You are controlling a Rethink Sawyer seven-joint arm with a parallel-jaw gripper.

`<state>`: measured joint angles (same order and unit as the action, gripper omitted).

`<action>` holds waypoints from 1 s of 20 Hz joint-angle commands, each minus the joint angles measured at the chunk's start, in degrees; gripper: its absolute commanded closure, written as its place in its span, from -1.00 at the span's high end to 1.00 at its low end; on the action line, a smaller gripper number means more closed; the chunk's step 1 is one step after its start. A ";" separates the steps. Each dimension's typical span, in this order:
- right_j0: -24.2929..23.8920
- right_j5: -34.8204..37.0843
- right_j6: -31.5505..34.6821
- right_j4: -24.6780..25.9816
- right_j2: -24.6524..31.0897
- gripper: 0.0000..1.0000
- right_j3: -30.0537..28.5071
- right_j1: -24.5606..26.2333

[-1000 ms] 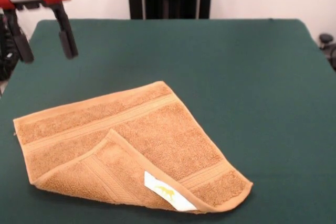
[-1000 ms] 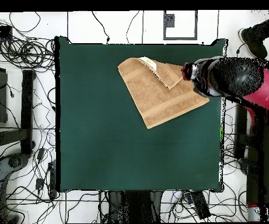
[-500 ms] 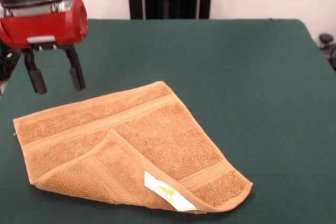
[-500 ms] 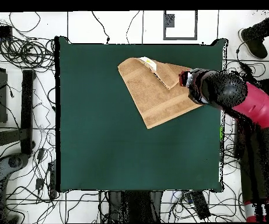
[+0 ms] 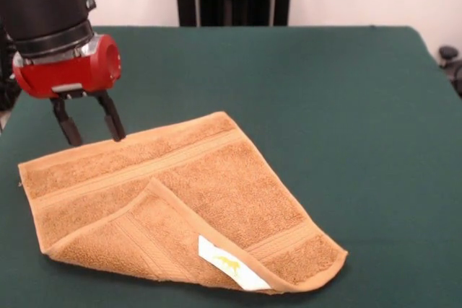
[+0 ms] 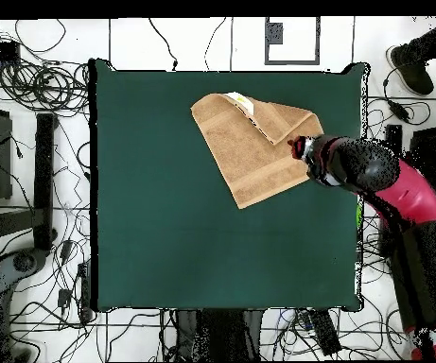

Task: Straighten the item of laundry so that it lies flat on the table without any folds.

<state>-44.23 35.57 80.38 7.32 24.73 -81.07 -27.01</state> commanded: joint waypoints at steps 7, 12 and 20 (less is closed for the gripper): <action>-3.66 1.29 -11.15 4.44 17.26 1.00 -9.40 6.76; -3.36 0.71 -5.91 5.20 16.84 1.00 -9.86 5.91; 4.64 -2.00 12.52 9.14 -0.93 1.00 -8.84 -0.13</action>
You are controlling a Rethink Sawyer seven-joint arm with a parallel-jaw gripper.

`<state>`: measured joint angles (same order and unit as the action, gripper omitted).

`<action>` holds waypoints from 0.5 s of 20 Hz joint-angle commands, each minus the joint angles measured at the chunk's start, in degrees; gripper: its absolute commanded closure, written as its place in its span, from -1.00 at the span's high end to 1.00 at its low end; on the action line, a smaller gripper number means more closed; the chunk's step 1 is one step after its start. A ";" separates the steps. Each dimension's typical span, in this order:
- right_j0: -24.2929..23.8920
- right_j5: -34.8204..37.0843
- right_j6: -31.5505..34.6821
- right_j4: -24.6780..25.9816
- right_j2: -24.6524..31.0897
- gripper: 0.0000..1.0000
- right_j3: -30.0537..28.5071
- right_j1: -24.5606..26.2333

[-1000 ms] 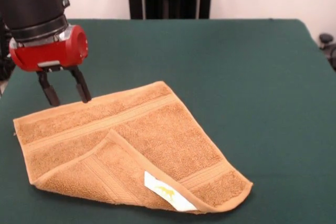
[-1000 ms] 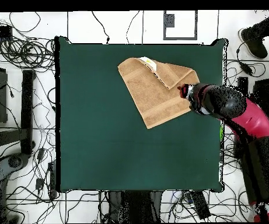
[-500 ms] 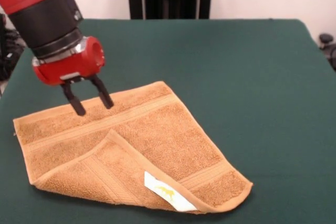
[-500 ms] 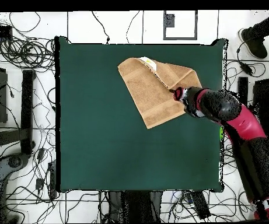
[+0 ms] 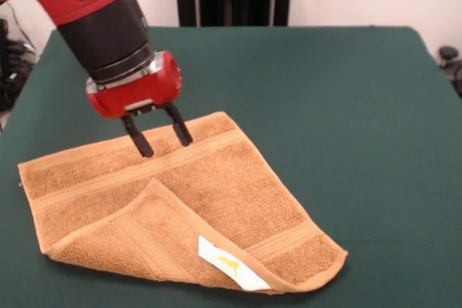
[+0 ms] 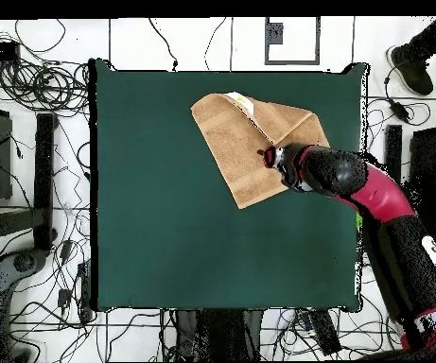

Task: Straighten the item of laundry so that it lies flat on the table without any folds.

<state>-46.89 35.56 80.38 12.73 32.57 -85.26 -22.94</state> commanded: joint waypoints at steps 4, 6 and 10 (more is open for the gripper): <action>11.45 -4.63 20.05 3.25 -17.78 1.00 -2.88 -3.41; 13.34 -7.14 23.74 2.16 -21.58 1.00 -2.84 -3.02; 16.69 -11.35 27.59 0.40 -27.89 1.00 -2.48 -1.86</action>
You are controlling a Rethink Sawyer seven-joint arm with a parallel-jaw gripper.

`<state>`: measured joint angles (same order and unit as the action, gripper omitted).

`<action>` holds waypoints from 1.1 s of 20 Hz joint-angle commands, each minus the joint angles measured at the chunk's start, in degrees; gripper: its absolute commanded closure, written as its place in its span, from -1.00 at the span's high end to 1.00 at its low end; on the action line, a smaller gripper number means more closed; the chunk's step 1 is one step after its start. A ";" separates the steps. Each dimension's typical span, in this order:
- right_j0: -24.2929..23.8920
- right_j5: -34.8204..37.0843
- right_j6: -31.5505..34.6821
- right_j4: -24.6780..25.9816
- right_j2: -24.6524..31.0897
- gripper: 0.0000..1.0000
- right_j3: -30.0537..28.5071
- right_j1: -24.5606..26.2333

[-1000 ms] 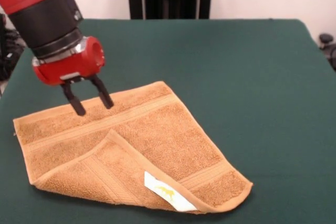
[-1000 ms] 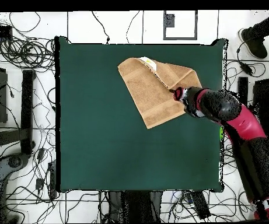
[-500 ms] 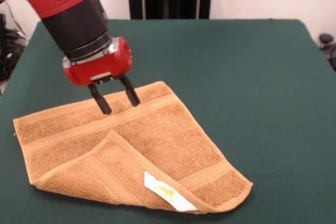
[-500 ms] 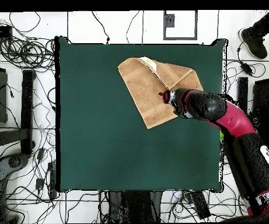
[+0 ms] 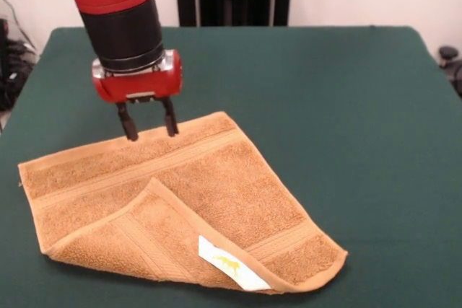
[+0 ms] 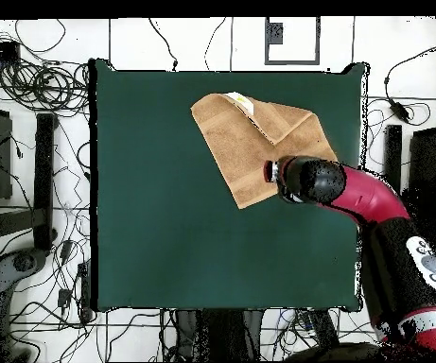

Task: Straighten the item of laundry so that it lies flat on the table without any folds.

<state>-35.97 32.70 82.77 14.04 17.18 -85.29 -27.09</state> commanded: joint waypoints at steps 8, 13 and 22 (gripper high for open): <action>9.55 -0.56 26.87 -5.10 -17.73 1.00 -2.76 -0.24; 10.45 -0.09 27.82 -6.46 -18.36 1.00 -4.51 -1.70; 2.26 -1.25 -0.73 0.66 -2.60 1.00 -0.08 -0.80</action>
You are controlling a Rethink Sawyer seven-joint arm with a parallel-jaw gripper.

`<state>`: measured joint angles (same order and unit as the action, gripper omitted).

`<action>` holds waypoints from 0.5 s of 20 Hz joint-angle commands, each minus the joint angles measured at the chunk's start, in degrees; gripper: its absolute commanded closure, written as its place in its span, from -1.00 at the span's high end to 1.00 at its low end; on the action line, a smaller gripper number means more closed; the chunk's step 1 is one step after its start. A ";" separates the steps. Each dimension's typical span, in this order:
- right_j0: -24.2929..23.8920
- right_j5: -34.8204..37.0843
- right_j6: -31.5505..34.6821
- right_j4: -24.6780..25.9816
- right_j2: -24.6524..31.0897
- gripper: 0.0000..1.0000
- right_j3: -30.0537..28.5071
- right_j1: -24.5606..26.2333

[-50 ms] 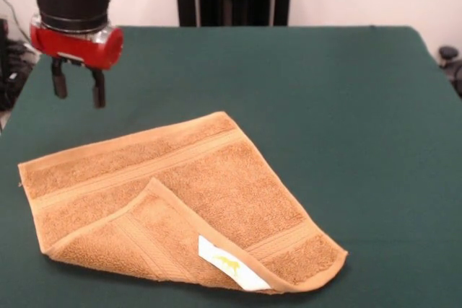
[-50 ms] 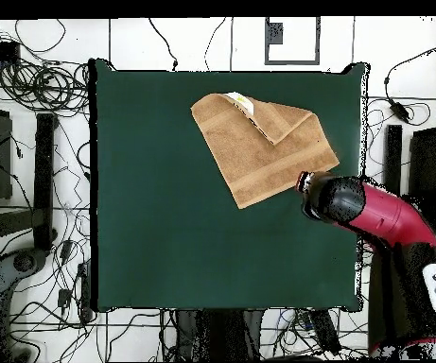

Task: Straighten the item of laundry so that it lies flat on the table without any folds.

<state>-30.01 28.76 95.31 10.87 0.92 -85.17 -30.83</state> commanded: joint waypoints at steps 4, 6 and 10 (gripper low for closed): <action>-8.26 6.66 -22.30 5.88 22.01 1.00 1.22 4.04; -10.61 8.45 -25.59 6.22 26.45 1.00 1.41 5.45; -13.95 8.36 -27.31 6.96 32.50 1.00 0.41 8.05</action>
<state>-43.21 29.89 89.38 15.20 17.43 -83.43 -29.57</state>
